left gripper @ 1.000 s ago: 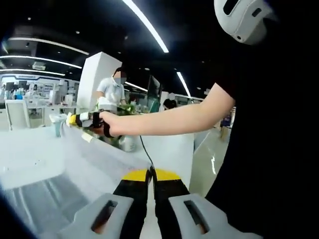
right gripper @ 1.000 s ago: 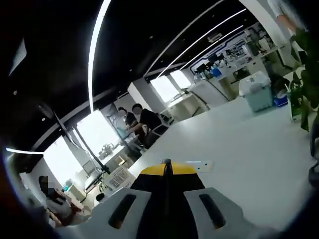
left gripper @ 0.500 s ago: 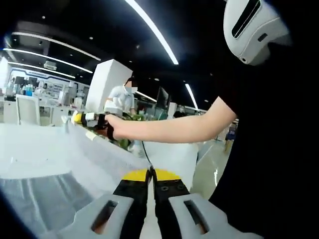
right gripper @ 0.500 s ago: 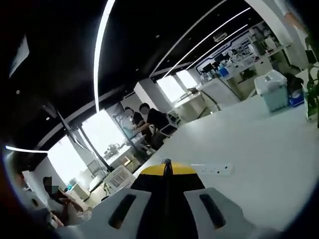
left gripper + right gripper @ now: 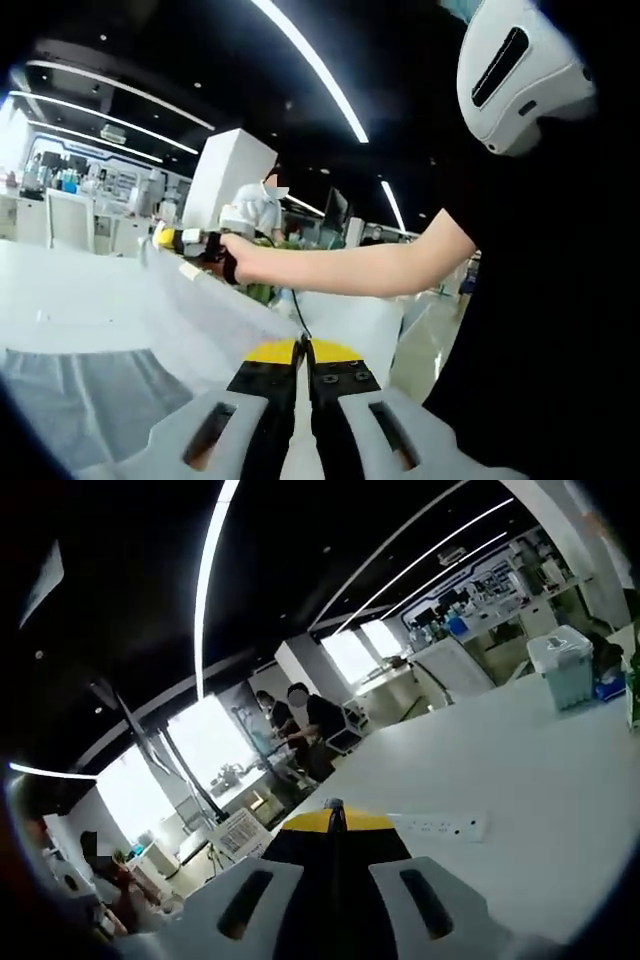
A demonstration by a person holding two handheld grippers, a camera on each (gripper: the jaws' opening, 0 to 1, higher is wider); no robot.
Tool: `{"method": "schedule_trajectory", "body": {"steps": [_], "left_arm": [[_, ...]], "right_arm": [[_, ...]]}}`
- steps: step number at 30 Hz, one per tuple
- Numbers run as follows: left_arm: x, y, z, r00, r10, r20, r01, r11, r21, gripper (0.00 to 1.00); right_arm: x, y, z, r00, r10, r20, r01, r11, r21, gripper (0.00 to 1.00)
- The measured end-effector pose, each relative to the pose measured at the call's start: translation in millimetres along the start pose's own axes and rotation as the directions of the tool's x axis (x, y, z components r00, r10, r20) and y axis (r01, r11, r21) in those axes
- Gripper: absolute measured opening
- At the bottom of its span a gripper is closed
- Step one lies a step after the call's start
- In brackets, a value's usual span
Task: Fold the towel on the table until its edges align and the towel forms a compact rectangular stack.
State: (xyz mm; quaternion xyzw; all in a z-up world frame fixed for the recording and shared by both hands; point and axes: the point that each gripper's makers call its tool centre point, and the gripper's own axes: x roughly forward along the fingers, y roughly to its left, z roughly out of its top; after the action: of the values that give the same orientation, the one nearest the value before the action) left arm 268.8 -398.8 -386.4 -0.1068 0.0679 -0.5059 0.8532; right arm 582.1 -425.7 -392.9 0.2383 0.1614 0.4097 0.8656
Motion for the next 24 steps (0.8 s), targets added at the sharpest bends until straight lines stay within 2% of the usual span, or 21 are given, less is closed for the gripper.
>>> {"method": "schedule_trajectory", "body": {"steps": [5, 10, 14, 17, 24], "left_arm": [[-13, 8.4, 3.8, 0.999, 0.028, 0.024, -0.028, 0.999, -0.016, 0.03], [-28, 21.4, -1.9, 0.997, 0.065, 0.042, -0.061, 0.995, -0.081, 0.03], [-40, 27.6, 2.9, 0.994, 0.09, 0.068, -0.083, 0.991, -0.105, 0.03], [-47, 34.6, 5.2, 0.99, 0.101, 0.1, -0.085, 0.984, -0.157, 0.03], [-64, 48.3, 4.1, 0.984, 0.133, 0.118, -0.11, 0.977, -0.183, 0.03]], "right_arm": [[8, 4, -3.3, 1.0, -0.002, -0.006, 0.002, 1.0, -0.007, 0.0], [17, 4, -11.8, 1.0, -0.007, -0.019, 0.007, 1.0, 0.003, 0.0], [25, 8, -17.5, 1.0, -0.001, -0.031, 0.002, 1.0, 0.004, 0.0], [34, 11, -19.6, 0.999, 0.007, -0.032, -0.006, 1.0, 0.008, 0.0], [53, 16, -28.4, 0.999, 0.014, -0.042, -0.013, 1.0, 0.02, 0.0]]}}
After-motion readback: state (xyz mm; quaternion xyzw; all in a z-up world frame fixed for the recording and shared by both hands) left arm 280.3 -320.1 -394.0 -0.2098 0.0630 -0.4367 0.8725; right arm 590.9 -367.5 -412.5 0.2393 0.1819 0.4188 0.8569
